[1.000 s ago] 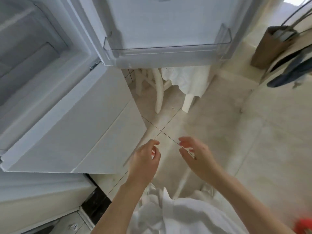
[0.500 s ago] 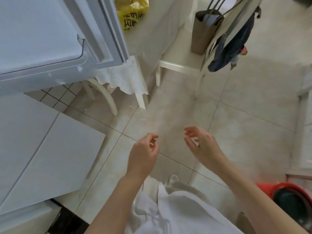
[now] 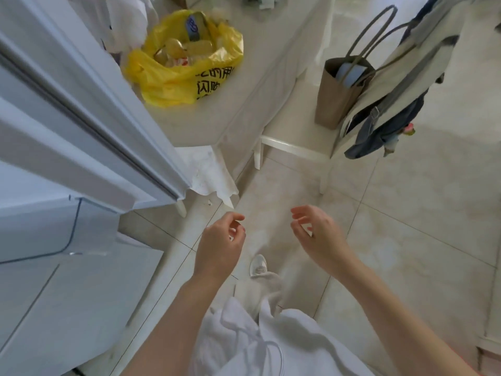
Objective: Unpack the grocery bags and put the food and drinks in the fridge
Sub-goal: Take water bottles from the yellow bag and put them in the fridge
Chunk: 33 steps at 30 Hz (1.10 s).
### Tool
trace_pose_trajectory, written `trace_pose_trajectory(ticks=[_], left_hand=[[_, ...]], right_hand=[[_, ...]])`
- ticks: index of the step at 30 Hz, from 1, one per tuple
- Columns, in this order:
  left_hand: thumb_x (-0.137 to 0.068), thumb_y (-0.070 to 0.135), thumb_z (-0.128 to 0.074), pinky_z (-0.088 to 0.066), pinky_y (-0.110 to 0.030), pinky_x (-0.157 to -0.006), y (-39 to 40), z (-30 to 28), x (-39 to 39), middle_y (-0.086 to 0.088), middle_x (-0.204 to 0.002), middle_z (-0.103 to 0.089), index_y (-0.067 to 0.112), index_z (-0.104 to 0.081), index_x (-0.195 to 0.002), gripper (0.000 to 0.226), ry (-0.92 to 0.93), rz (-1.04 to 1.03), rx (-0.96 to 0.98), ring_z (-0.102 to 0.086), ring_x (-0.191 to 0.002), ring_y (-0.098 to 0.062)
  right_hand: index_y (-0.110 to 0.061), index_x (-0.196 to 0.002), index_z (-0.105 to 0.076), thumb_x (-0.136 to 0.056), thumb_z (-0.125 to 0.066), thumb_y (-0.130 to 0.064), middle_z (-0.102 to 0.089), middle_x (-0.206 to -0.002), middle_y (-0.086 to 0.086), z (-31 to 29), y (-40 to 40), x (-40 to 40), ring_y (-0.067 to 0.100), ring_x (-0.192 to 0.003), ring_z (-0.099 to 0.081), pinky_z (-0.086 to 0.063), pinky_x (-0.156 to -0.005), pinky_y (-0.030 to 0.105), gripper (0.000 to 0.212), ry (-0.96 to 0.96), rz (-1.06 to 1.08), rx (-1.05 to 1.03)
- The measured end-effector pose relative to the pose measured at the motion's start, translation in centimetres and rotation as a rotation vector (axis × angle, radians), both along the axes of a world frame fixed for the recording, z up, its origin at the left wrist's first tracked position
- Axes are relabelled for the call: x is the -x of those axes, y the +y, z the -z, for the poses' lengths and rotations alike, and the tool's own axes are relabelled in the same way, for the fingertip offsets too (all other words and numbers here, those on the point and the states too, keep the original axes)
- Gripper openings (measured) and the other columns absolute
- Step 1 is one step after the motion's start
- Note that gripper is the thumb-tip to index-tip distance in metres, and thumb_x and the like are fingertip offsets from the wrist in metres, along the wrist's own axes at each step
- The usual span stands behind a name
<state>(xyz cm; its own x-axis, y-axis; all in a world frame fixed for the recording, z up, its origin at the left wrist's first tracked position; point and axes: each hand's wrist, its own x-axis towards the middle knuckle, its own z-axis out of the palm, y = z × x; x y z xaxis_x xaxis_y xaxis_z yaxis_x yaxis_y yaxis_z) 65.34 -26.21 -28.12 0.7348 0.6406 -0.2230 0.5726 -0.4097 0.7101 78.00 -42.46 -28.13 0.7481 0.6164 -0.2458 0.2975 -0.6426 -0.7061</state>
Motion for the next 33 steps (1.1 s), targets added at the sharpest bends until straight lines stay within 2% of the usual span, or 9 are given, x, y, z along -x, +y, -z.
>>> trace_pose_trajectory(ticks=[3, 9, 13, 16, 20, 24, 27, 33], left_hand=[[-0.094, 0.016, -0.055, -0.056, -0.028, -0.074, 3.0, -0.6, -4.3, 0.008, -0.084, -0.070, 0.022, -0.066, -0.103, 0.015, -0.017, -0.029, -0.015, -0.064, -0.080, -0.003], [-0.094, 0.017, -0.056, -0.056, -0.029, -0.075, 6.6, -0.6, -11.8, 0.007, -0.085, -0.071, 0.022, -0.066, -0.103, 0.015, -0.030, -0.075, 0.012, -0.064, -0.080, -0.002], [-0.094, 0.018, -0.056, -0.053, -0.020, -0.070, 8.1, -0.1, -16.4, 0.009, -0.084, -0.070, 0.023, -0.066, -0.102, 0.014, -0.013, -0.121, 0.035, -0.063, -0.077, -0.001], [-0.094, 0.017, -0.055, -0.052, -0.019, -0.072, 9.4, 0.3, -20.0, 0.009, -0.086, -0.070, 0.023, -0.066, -0.103, 0.015, -0.006, -0.217, 0.048, -0.062, -0.078, 0.000], [-0.093, 0.015, -0.055, -0.053, -0.027, -0.076, 10.8, 0.5, -25.3, 0.007, -0.084, -0.071, 0.022, -0.066, -0.102, 0.016, -0.004, -0.370, 0.067, -0.063, -0.079, -0.003], [-0.095, 0.017, -0.054, -0.051, -0.019, -0.073, 11.2, -0.1, -30.2, 0.008, -0.088, -0.069, 0.020, -0.066, -0.105, 0.016, 0.003, -0.434, 0.082, -0.061, -0.081, -0.001], [-0.095, 0.020, -0.054, -0.052, -0.024, -0.076, 11.7, -0.1, -32.7, 0.009, -0.090, -0.066, 0.021, -0.066, -0.108, 0.018, 0.021, -0.454, 0.083, -0.059, -0.082, -0.001], [-0.094, 0.020, -0.052, -0.047, -0.020, -0.072, 15.1, 0.0, -34.9, 0.008, -0.099, -0.065, 0.022, -0.062, -0.115, 0.023, 0.079, -0.501, 0.092, -0.057, -0.083, -0.001]], right_hand=[[-0.017, -0.118, -0.058, -0.094, -0.056, -0.020, -0.059, -0.109, -0.006, -0.6, 3.6, -4.7, 0.012, -0.098, -0.059, -0.051, -0.089, 0.035, 0.025, -0.021, -0.031, -0.019], [-0.019, -0.119, -0.057, -0.095, -0.055, -0.021, -0.056, -0.108, -0.010, -1.4, 8.7, -13.2, 0.008, -0.098, -0.057, -0.049, -0.089, 0.027, 0.024, -0.046, -0.096, -0.021], [-0.017, -0.116, -0.058, -0.094, -0.057, -0.019, -0.058, -0.108, -0.008, -0.9, 11.2, -19.0, 0.010, -0.097, -0.058, -0.051, -0.090, 0.031, 0.022, -0.038, -0.150, -0.027], [-0.017, -0.114, -0.059, -0.093, -0.058, -0.018, -0.059, -0.106, -0.008, -0.5, 12.7, -23.4, 0.010, -0.097, -0.058, -0.050, -0.090, 0.030, 0.021, -0.021, -0.219, -0.021], [-0.020, -0.112, -0.060, -0.092, -0.059, -0.021, -0.059, -0.105, -0.009, -0.6, 14.5, -29.6, 0.007, -0.095, -0.057, -0.048, -0.086, 0.026, 0.020, -0.024, -0.340, -0.005], [-0.017, -0.115, -0.060, -0.093, -0.057, -0.019, -0.061, -0.108, -0.006, -1.3, 17.3, -35.4, 0.009, -0.098, -0.058, -0.042, -0.084, 0.020, 0.023, -0.011, -0.477, 0.014], [-0.014, -0.112, -0.061, -0.091, -0.058, -0.017, -0.063, -0.107, -0.002, -1.3, 20.1, -38.7, 0.014, -0.097, -0.061, -0.043, -0.081, 0.021, 0.021, -0.044, -0.583, 0.007], [-0.009, -0.107, -0.064, -0.088, -0.063, -0.012, -0.065, -0.099, 0.002, -1.3, 26.4, -41.6, 0.017, -0.089, -0.063, -0.038, -0.075, 0.015, 0.019, -0.103, -0.671, -0.048]])
